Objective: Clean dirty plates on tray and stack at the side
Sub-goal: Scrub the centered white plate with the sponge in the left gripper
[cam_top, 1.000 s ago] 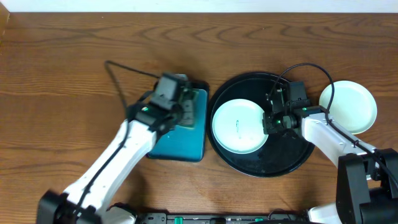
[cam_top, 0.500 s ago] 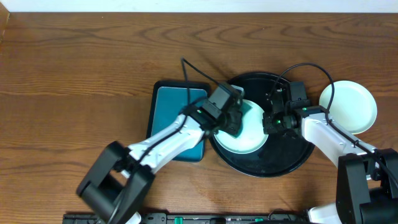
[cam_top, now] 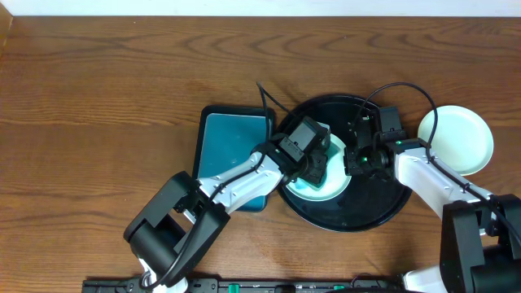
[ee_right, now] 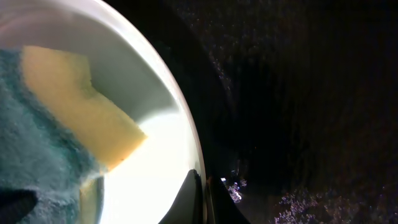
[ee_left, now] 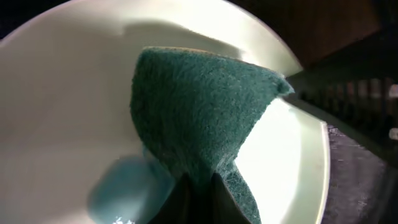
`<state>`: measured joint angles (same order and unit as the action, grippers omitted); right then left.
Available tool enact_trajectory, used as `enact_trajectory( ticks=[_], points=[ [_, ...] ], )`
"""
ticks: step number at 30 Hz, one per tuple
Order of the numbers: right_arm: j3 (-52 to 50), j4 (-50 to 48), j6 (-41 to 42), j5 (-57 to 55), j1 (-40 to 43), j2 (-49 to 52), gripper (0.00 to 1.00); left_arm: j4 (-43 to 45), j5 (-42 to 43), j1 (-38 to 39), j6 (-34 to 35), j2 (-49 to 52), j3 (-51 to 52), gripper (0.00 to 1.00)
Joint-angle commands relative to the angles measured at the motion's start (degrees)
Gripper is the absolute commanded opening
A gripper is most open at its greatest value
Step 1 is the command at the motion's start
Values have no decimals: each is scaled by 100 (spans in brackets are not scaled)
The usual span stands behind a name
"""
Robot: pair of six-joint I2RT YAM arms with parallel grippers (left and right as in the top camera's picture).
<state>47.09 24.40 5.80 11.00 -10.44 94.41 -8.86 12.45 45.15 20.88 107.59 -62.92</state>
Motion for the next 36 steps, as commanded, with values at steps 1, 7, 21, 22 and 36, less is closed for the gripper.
enact_trajectory(
  ticks=[1,7,21,22,36],
  points=[
    [-55,7,-118,-68,-61,-44,1,-315,-1152,-13,42,170,-33,7],
    [-55,7,-118,-68,-61,-44,1,-780,-2592,-120,531,168,-35,7],
    [-55,7,-118,-70,-61,-44,1,-509,-118,-4,511,170,-35,7],
    [-55,7,-118,-70,-61,-44,1,-503,125,9,503,170,-35,8],
    [-55,7,-120,-70,-59,-44,1,-929,1434,166,417,170,-33,8]
  ],
)
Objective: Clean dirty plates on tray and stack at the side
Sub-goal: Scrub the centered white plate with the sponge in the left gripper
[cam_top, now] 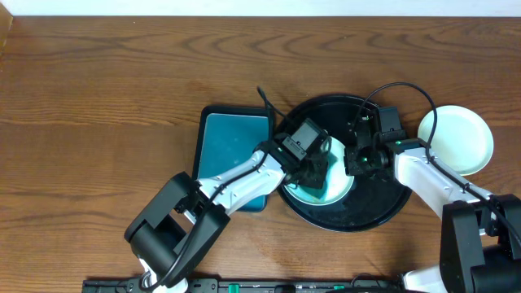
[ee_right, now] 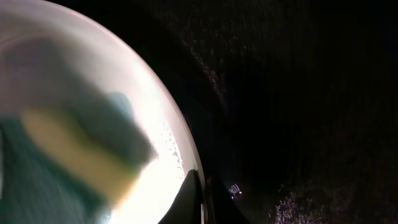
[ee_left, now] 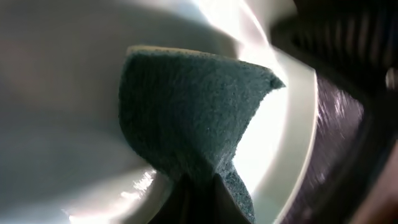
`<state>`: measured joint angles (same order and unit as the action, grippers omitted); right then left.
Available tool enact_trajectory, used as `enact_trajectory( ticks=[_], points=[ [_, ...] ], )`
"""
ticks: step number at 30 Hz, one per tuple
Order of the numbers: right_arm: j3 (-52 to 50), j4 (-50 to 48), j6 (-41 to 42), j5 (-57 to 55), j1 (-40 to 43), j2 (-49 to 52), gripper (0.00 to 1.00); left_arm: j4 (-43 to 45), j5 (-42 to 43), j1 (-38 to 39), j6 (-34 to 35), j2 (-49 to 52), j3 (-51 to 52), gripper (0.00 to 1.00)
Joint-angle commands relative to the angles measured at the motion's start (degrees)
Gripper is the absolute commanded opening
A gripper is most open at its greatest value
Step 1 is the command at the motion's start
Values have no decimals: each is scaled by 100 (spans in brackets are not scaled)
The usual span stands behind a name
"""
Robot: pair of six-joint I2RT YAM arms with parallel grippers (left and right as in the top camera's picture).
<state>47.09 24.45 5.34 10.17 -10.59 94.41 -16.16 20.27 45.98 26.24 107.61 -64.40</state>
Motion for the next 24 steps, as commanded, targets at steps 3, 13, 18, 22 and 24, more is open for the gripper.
enact_trajectory(
  ticks=[3,13,18,22,24],
  points=[
    [-55,2,-74,13,-44,-44,1,-468,654,83,-382,168,116,8],
    [-55,2,-72,13,-44,-44,1,-372,-1932,70,81,168,116,7],
    [-55,2,-74,13,-44,-44,1,94,-2935,70,354,168,116,7],
    [-55,4,-72,13,-44,-44,1,107,-3668,70,754,168,116,7],
    [-55,4,-74,13,-44,-44,1,107,-3921,70,752,157,114,7]
  ],
)
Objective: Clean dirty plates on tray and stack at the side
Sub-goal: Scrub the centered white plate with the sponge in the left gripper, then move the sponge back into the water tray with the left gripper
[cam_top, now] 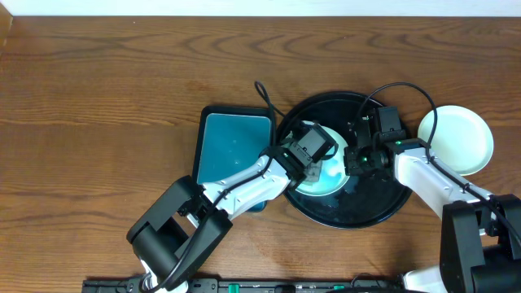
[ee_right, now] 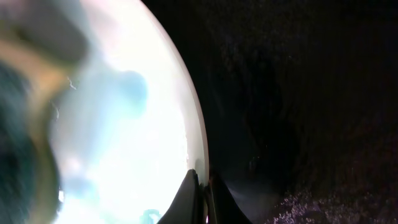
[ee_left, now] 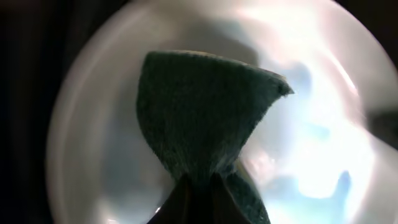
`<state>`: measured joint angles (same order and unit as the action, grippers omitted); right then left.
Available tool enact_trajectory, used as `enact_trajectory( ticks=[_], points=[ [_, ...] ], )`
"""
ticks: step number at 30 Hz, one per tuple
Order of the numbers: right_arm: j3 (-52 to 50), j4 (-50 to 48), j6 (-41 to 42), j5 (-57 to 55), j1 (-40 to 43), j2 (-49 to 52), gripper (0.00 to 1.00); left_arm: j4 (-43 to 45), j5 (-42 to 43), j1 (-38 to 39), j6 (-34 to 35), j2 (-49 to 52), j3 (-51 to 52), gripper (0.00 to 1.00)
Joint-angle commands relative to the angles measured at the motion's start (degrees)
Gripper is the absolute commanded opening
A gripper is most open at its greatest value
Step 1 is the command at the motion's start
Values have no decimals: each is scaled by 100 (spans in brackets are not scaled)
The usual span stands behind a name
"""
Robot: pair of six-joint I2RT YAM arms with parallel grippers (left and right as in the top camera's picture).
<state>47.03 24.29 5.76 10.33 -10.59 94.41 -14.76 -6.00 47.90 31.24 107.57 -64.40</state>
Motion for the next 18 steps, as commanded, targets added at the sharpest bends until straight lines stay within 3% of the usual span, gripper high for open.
enact_trajectory(
  ticks=[1,6,13,16,18],
  points=[
    [-48,20,-116,-2,-44,-44,1,-39,-1386,-122,249,146,114,7],
    [-48,37,-114,-155,-44,-44,1,-212,-1554,-120,245,-232,114,7],
    [-48,52,-111,-195,-44,-44,2,-892,-1075,-201,162,-1010,116,7],
    [-48,52,-111,-192,-44,-44,15,-1300,-1071,-358,155,-1285,116,7],
    [-50,52,-109,-192,-44,-44,17,-1617,-826,-656,-92,-1504,116,7]
  ],
)
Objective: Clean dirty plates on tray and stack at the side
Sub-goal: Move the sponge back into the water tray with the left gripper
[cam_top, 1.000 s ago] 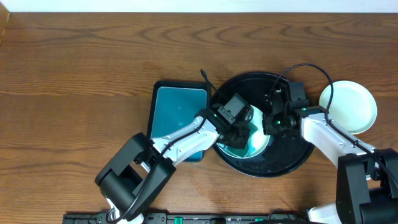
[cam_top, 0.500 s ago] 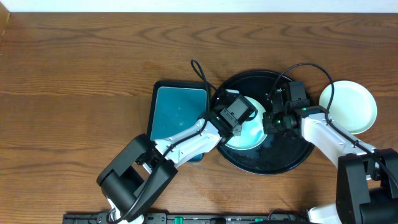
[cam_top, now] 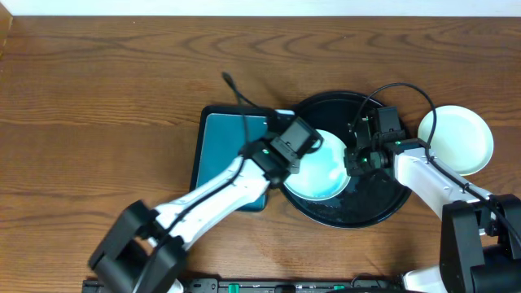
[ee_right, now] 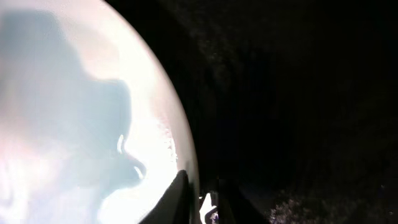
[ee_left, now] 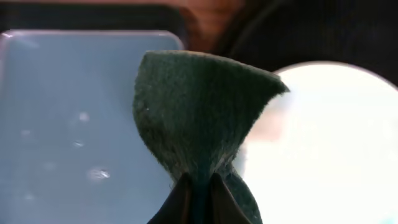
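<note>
A white plate with a bluish wet sheen lies in the round black tray. My left gripper is shut on a green sponge and holds it over the gap between the black tray and a blue tray. The plate shows to its right in the left wrist view. My right gripper sits at the plate's right rim. Its jaws stand a little apart, one on each side of the rim. The same gripper shows overhead at that rim.
A rectangular blue tray lies left of the black one. A clean white plate rests on the wooden table at the right, beside the black tray. Cables loop above both grippers.
My left gripper has carried the sponge off the plate to the left, over the blue tray's edge. The right gripper's jaws, tight on the rim before, now stand slightly apart.
The left gripper first held the sponge on the plate while the right gripper was shut on the rim. At the following two moments the sponge lay at other spots on the plate. Now it is off the plate and the right jaws have parted.
</note>
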`<state>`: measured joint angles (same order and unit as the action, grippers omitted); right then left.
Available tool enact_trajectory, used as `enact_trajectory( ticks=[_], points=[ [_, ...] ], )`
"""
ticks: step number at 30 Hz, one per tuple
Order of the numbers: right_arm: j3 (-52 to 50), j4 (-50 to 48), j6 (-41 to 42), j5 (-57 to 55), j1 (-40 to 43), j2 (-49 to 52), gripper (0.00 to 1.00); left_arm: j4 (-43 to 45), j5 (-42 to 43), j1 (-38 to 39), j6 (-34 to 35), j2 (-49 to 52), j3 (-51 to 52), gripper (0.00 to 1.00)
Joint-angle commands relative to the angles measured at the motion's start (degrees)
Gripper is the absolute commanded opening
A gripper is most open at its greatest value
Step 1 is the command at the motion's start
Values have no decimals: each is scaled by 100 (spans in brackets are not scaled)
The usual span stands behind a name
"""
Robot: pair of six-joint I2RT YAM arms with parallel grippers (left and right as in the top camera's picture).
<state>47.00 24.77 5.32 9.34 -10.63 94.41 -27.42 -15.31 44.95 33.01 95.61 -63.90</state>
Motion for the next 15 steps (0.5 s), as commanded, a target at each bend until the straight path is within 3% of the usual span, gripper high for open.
enact_trajectory(
  ticks=[1,8,12,15],
  points=[
    [-48,0,-66,-94,-39,-44,17,-433,229,-490,-308,-354,66,7],
    [-68,-39,61,90,-42,-35,9,-688,1143,-1537,-763,-319,122,7],
    [-68,-42,59,299,-39,-33,1,-704,1281,-1965,-774,-243,306,7],
    [-68,-66,57,450,-39,-33,1,-708,1381,-2107,-815,-140,409,8]
  ],
)
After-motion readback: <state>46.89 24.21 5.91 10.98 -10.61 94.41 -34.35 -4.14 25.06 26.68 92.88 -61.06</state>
